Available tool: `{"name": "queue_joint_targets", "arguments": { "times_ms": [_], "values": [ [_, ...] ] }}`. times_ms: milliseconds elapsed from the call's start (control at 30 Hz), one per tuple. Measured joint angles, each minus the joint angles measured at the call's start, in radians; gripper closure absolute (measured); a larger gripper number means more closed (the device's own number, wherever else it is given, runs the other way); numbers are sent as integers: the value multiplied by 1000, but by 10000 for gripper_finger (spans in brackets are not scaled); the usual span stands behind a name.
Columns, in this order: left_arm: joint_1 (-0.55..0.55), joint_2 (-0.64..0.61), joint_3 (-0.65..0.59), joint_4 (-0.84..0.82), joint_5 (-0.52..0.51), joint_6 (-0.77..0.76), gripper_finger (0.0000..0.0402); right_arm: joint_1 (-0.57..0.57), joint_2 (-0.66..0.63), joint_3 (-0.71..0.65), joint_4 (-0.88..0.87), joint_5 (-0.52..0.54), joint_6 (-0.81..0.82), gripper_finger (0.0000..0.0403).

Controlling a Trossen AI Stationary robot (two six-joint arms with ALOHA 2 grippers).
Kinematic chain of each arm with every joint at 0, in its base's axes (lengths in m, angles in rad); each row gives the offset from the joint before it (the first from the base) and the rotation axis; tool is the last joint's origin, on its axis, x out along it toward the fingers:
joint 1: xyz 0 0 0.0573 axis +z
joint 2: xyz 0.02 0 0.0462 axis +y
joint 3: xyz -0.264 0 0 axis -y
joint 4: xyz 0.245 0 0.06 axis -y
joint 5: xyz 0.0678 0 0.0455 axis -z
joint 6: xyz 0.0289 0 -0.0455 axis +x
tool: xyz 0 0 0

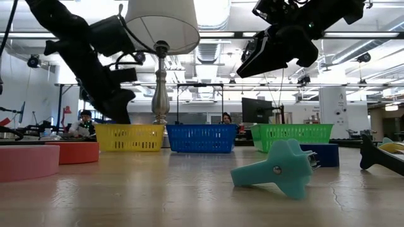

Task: Pick and place Stapler, Stapler remover, tape
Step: Put the yellow stapler into the yellow bin

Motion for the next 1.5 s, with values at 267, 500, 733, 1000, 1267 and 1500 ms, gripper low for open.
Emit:
{"name": "queue_joint_targets", "arguments": {
  "times_ms": [267, 500, 733, 1000, 1267, 1500],
  "values": [
    [-25, -32, 136, 3, 12, 132, 244, 0, 0, 0, 0, 0, 32, 269],
    [-98, -31, 217, 65, 123, 212, 246, 0, 1, 0, -4, -4, 84, 259],
    [-169, -31, 211, 90, 133, 182, 250, 1, -2, 0, -62, -129, 251, 257],
    [-196, -30, 163, 90, 132, 122, 250, 6, -49, 0, -337, -213, 691, 255],
    [-195, -30, 146, 110, 130, 94, 250, 100, -50, -1, -610, -223, 1124, 261],
    [-195, -30, 144, 189, 130, 103, 250, 242, -50, -2, -636, -218, 1415, 275]
  ]
}}
